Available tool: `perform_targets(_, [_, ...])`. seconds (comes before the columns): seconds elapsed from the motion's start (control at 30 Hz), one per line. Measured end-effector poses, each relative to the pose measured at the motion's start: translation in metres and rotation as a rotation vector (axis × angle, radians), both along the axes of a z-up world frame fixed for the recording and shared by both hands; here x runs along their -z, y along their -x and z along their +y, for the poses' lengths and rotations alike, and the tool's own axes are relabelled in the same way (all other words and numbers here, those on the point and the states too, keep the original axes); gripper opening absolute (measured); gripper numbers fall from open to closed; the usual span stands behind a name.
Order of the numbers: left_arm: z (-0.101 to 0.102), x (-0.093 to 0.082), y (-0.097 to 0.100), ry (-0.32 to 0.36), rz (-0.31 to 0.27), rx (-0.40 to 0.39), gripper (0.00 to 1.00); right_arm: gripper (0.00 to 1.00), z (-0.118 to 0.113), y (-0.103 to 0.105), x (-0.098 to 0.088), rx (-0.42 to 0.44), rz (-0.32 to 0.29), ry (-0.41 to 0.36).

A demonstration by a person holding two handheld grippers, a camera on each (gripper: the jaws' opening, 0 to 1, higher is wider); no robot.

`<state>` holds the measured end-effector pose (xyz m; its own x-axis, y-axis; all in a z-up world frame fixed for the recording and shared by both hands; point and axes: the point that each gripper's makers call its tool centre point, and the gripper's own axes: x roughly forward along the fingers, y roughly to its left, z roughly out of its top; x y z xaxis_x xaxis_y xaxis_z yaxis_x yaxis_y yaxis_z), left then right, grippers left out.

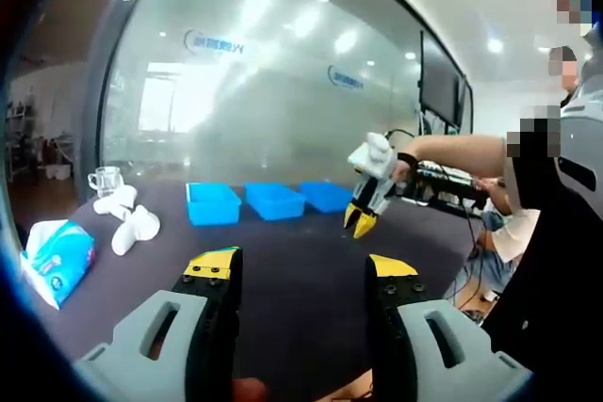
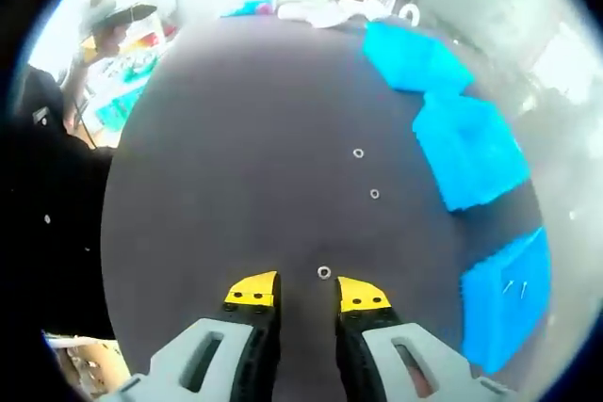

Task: Sort the screws, nuts, and washers into the corresponding bins

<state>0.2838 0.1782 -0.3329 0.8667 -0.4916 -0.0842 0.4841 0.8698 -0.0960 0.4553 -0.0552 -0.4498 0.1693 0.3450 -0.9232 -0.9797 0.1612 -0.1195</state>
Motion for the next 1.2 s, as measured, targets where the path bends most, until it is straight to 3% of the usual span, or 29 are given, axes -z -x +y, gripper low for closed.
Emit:
perform_targets(0.5, [0.008,0.001,0.005,0.007,0.001,-0.024,0.52,0.17,-0.001,-0.009,0.009,-0.001,0.019,0.053])
perform_targets(1.0, [0.011,0.003,0.004,0.004,0.007,-0.034,0.52,0.12,0.003,-0.012,0.015,0.005,0.05,0.05])
perform_targets(1.2, [0.01,0.003,0.003,0.004,0.007,-0.033,0.52,0.03,0.004,-0.006,0.017,0.001,0.091,0.042])
